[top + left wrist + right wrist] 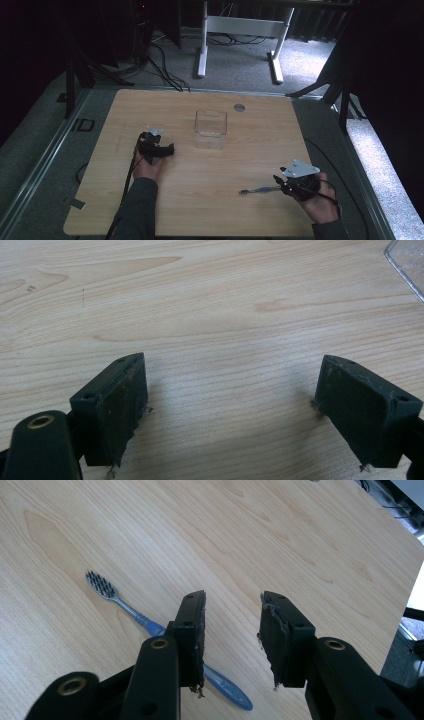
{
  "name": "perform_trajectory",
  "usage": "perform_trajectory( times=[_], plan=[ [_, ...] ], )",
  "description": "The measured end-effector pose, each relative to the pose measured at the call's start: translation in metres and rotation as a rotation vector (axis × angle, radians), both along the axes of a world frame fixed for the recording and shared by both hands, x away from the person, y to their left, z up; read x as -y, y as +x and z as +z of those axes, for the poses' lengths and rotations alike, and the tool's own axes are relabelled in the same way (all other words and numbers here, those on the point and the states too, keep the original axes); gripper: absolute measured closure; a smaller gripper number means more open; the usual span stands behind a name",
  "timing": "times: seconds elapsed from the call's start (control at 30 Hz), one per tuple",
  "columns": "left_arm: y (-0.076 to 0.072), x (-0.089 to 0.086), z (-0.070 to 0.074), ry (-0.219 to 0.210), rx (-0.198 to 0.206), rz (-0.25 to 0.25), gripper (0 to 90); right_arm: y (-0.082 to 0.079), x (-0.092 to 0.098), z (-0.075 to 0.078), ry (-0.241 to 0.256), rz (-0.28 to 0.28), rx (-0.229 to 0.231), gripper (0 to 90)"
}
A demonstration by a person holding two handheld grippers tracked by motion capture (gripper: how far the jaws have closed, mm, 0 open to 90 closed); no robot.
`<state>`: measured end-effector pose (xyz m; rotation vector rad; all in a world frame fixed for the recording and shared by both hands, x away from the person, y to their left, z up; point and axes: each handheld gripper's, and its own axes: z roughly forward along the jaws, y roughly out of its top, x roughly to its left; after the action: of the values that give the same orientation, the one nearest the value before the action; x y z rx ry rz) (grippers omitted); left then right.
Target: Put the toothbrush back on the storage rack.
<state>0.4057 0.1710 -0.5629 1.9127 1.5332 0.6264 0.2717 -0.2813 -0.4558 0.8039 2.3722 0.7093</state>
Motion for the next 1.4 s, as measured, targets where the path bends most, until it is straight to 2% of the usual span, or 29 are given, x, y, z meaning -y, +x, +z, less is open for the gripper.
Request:
perform_trajectory(
  times=[1.4],
  plan=[
    [0.0000, 0.0000, 0.0000, -0.001, 0.000, 0.000, 13.7, 0.0064, -0.0098, 0.0051, -0.011, 0.102, -0.031, 64.2]
  ],
)
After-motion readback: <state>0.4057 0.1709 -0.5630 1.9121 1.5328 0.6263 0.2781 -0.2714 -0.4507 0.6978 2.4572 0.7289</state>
